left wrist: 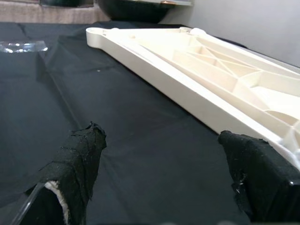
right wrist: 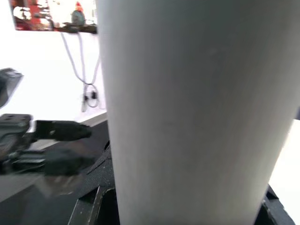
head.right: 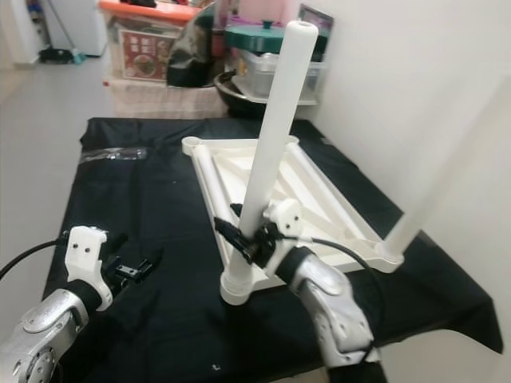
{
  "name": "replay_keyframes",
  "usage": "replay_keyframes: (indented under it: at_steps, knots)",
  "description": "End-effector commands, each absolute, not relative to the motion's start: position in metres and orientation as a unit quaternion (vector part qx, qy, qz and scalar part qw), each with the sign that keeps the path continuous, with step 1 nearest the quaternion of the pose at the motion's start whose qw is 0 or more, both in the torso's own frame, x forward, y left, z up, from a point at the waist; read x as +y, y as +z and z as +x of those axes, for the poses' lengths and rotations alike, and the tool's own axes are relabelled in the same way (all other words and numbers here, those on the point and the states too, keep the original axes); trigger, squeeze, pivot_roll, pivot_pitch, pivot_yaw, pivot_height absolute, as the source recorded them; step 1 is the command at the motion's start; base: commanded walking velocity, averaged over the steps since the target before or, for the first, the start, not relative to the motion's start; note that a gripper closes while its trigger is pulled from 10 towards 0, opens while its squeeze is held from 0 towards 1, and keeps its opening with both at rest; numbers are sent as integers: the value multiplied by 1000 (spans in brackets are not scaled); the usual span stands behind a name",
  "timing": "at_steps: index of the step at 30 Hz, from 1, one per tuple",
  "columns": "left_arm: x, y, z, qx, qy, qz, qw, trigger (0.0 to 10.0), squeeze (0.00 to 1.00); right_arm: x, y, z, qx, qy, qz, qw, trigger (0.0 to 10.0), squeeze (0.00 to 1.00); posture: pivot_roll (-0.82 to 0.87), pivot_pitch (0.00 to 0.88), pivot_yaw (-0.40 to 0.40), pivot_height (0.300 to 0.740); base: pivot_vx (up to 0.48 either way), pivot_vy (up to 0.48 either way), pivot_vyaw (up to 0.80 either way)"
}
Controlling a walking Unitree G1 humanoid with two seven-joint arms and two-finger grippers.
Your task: Building children table
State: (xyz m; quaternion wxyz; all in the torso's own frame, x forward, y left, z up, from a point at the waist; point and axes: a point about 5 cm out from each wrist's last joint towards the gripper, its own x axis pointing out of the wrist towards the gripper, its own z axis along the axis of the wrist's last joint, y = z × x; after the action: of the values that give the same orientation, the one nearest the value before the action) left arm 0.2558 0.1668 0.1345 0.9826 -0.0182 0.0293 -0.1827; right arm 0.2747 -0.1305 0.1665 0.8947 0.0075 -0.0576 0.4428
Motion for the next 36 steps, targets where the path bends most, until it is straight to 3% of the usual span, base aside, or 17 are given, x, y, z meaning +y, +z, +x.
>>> replay_keyframes:
  at_steps: [1,4,6,13,14,15,16,19,20,21,22,23,28,29,30,32,36]
  knots:
    - [165,132,257,33,-187,-10,982,10000,0,-121,145,264,-7,499,17,867,0,0,78,0,-101,740,0,0,0]
    - [164,134,259,29,-188,-11,982,10000,0,-128,152,266,2,563,-6,826,0,0,84,0,-113,740,0,0,0]
    - [163,134,259,29,-188,-12,982,10000,0,-128,154,266,2,573,-6,820,0,0,84,0,-113,740,0,0,0]
    - [166,133,256,29,-181,-12,983,10000,0,-132,162,267,4,660,-66,749,0,0,103,0,-133,740,0,0,0]
    - [166,133,256,29,-181,-12,983,10000,0,-132,162,267,4,660,-66,749,0,0,103,0,-133,740,0,0,0]
    - [166,133,254,29,-178,-13,984,10000,0,-129,162,275,4,654,-75,753,0,0,109,0,-142,740,0,0,0]
    - [166,133,254,29,-177,-13,984,10000,0,-127,162,283,6,624,-62,779,0,0,110,0,-145,740,0,0,0]
    - [166,133,254,28,-176,-13,984,10000,0,-125,162,288,8,603,-52,796,0,0,110,0,-145,740,0,0,0]
    - [166,133,252,28,-173,-14,984,10000,0,-125,159,305,-5,494,-51,868,0,0,112,0,-145,740,0,0,0]
    - [167,133,252,29,-172,-15,985,10000,0,-129,156,313,-4,424,-43,905,0,0,112,0,-145,740,0,0,0]
    - [167,133,252,29,-172,-15,985,10000,0,-129,156,313,-4,424,-43,905,0,0,112,0,-145,740,0,0,0]
    - [168,133,251,30,-170,-15,985,10000,0,-142,147,325,24,290,-11,957,0,0,105,0,-140,740,0,0,0]
    - [169,133,251,30,-169,-14,985,10000,0,-149,142,328,44,238,5,970,0,0,105,0,-140,740,0,0,0]
    - [169,132,251,31,-169,-13,985,10000,0,-160,136,329,63,165,40,983,0,0,103,0,-133,740,0,0,0]
    - [169,132,251,31,-169,-13,985,10000,0,-160,136,329,63,165,40,983,0,0,103,0,-133,740,0,0,0]
    - [170,133,255,30,-169,-10,985,10000,0,-188,131,314,43,6,68,997,0,0,77,0,-103,740,0,0,0]
    - [170,133,255,30,-169,-10,985,10000,0,-188,131,314,43,6,68,997,0,0,77,0,-103,740,0,0,0]
